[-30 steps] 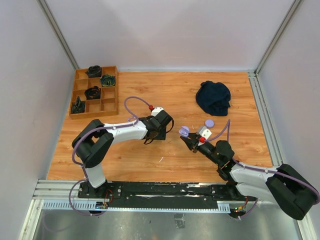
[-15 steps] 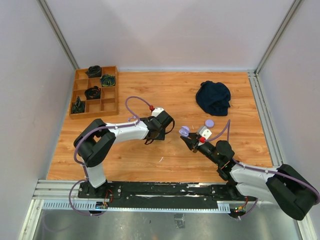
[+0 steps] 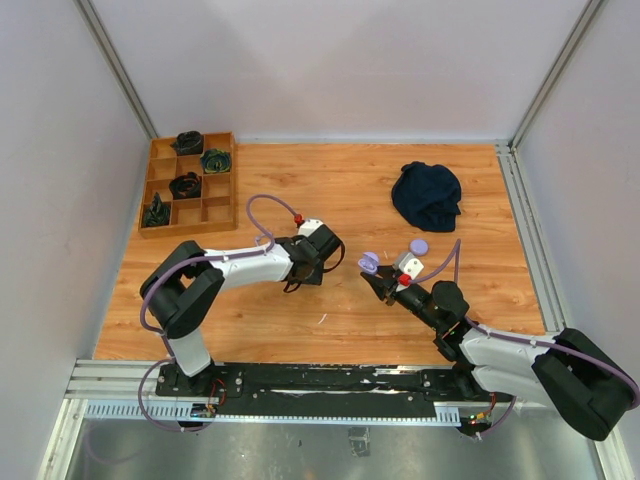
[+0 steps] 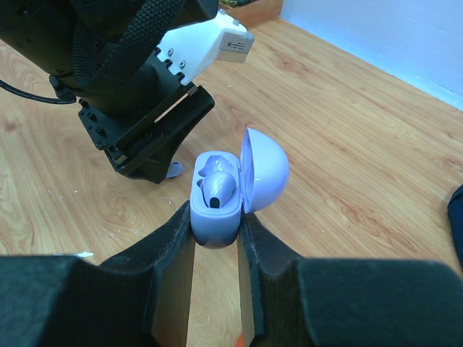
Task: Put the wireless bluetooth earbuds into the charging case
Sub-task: Pick up the earbud from the center of the board.
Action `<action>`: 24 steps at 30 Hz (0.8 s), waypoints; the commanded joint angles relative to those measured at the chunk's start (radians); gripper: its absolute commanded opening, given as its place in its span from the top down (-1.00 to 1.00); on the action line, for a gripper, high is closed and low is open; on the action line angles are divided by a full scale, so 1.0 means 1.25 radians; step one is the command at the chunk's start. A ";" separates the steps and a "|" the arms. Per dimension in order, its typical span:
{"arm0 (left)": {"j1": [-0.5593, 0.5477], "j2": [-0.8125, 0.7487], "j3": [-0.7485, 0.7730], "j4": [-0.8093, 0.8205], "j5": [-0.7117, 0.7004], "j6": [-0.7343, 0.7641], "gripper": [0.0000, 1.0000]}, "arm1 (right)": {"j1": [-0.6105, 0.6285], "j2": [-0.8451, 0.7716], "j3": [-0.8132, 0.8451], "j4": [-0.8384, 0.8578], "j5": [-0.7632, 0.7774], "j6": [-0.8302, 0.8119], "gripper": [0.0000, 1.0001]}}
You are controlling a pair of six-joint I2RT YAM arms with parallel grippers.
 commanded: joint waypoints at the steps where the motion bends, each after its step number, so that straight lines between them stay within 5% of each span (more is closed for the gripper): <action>1: -0.002 -0.021 0.039 -0.019 0.017 0.036 -0.03 | 0.002 -0.006 -0.007 0.026 0.005 -0.013 0.89; 24: 0.033 0.113 0.180 -0.111 0.115 0.117 0.32 | 0.002 -0.014 -0.003 0.010 0.003 -0.015 0.89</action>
